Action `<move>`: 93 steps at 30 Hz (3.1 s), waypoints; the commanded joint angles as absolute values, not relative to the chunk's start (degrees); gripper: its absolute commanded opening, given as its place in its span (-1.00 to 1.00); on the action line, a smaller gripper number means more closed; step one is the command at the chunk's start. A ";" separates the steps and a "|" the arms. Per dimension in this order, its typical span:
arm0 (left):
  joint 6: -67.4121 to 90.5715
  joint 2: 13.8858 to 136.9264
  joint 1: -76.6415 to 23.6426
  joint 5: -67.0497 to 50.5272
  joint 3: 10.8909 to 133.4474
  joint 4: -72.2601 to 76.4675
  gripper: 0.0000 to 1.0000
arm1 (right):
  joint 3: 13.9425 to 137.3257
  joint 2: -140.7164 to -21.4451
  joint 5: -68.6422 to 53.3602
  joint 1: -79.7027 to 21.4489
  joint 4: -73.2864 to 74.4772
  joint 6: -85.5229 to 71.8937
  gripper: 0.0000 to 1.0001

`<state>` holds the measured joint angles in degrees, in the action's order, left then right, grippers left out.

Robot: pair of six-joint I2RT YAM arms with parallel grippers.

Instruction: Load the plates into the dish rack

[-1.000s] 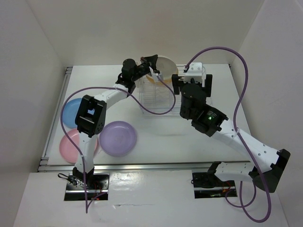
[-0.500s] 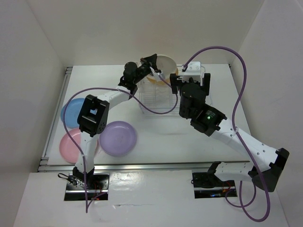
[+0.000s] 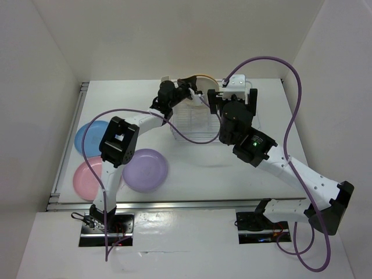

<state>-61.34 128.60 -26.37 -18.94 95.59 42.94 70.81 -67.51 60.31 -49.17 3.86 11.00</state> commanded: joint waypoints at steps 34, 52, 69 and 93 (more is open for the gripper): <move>1.91 98.35 0.41 10.49 89.41 -7.90 0.23 | 58.89 -59.24 53.70 -48.96 0.52 4.22 1.00; 2.54 95.44 24.16 -3.07 71.89 -16.88 0.18 | 58.27 -56.34 53.70 -48.96 5.63 0.01 1.00; 3.34 107.14 28.03 -2.99 79.89 -20.48 0.15 | 58.27 -53.79 57.04 -48.96 12.04 -4.21 1.00; 4.92 114.70 29.79 2.11 80.41 -22.15 0.15 | 56.69 -55.37 58.10 -48.96 13.10 -7.03 1.00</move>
<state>3.55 113.40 29.50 2.74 78.24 -21.52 57.54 -55.53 56.36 -49.06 13.34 -5.52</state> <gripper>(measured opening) 0.578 1.000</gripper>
